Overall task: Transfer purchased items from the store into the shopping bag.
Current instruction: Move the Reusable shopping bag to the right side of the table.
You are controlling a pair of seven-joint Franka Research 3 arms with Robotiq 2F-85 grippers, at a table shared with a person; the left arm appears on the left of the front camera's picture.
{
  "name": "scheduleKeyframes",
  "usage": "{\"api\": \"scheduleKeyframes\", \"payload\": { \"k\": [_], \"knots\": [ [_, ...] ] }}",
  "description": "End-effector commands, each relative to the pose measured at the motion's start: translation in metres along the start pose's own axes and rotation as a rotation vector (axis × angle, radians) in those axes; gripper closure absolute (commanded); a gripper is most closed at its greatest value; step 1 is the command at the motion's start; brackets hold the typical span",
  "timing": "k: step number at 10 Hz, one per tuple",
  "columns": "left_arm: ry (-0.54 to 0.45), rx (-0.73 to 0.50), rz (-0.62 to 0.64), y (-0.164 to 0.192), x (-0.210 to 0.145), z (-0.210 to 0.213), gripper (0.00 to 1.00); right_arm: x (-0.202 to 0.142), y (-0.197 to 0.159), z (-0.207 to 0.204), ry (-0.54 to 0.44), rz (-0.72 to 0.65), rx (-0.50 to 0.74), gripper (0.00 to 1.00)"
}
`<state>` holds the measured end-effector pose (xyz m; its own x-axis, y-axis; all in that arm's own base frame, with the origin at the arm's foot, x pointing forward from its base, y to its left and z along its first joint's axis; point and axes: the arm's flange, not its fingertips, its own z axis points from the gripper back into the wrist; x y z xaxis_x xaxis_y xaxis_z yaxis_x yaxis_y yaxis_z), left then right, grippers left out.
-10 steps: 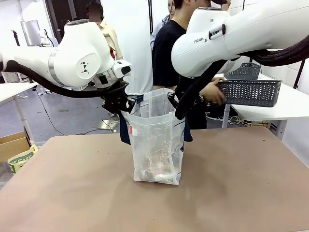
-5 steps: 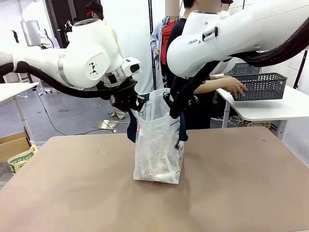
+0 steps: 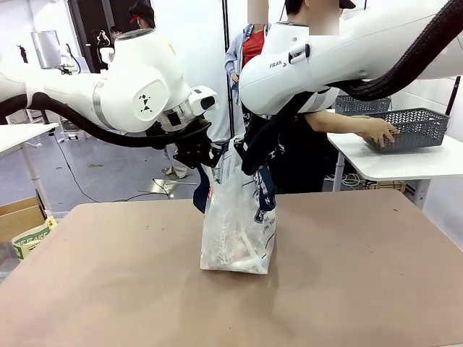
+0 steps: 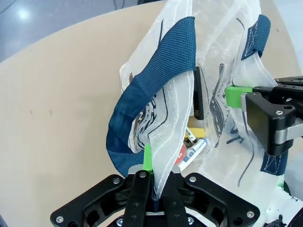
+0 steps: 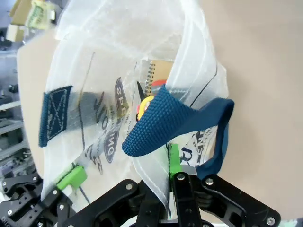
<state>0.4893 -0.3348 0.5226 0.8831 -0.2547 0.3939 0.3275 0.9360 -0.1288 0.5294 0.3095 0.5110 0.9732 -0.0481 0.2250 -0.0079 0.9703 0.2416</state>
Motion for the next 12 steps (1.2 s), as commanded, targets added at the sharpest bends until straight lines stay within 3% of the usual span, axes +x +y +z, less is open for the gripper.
{"api": "scheduleKeyframes", "payload": {
  "k": [1, 12],
  "knots": [
    [-0.002, -0.002, 0.003, 0.001, 0.000, 0.001, 1.00, -0.001, -0.001, -0.002, 0.000, 0.008, 0.000, 1.00],
    [0.006, -0.064, -0.062, -0.033, 0.008, -0.005, 1.00, -0.001, 0.011, 0.001, -0.022, 0.015, 0.126, 1.00]
  ]
}}
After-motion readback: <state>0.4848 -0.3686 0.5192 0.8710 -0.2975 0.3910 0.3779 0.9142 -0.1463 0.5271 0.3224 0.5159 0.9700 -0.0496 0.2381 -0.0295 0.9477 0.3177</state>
